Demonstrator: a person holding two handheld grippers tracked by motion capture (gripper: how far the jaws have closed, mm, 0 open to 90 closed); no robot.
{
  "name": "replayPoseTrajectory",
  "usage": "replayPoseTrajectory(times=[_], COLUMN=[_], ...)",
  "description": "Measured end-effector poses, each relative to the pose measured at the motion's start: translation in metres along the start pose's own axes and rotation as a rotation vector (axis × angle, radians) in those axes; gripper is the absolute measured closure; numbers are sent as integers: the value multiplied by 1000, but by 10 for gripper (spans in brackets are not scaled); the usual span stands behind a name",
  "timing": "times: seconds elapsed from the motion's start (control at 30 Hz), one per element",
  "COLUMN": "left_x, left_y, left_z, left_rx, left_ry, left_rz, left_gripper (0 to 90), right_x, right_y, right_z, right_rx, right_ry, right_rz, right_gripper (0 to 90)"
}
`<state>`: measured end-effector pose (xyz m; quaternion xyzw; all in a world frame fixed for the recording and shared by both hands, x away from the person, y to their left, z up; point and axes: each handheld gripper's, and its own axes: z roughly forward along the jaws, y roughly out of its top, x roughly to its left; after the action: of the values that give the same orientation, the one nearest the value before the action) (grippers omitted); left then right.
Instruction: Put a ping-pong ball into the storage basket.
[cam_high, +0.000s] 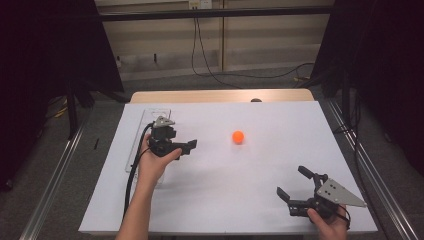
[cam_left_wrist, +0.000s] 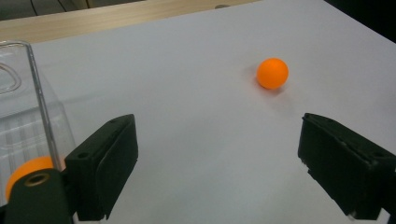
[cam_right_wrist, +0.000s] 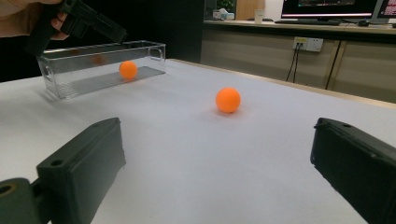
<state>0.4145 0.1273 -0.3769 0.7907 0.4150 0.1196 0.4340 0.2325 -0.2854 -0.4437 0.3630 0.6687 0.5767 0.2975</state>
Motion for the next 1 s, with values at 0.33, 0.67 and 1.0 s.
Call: replayPoseTrajectory(times=[0.33,0.67,1.0], left_x=[-5,-11,-16], left_y=[0,0,-2], left_z=[8,14,21], left_rx=[-7,-1,9], left_ry=[-30,-37,-46], left_rz=[-7,10,14], left_gripper=[111,108,107], right_x=[0,0,-1], right_y=[0,0,1], right_z=[-1,0,0], right_rx=[-3,-3,-2], right_ry=[-4,-1,-1], right_rz=[0,0,-2], right_gripper=[23,23,23])
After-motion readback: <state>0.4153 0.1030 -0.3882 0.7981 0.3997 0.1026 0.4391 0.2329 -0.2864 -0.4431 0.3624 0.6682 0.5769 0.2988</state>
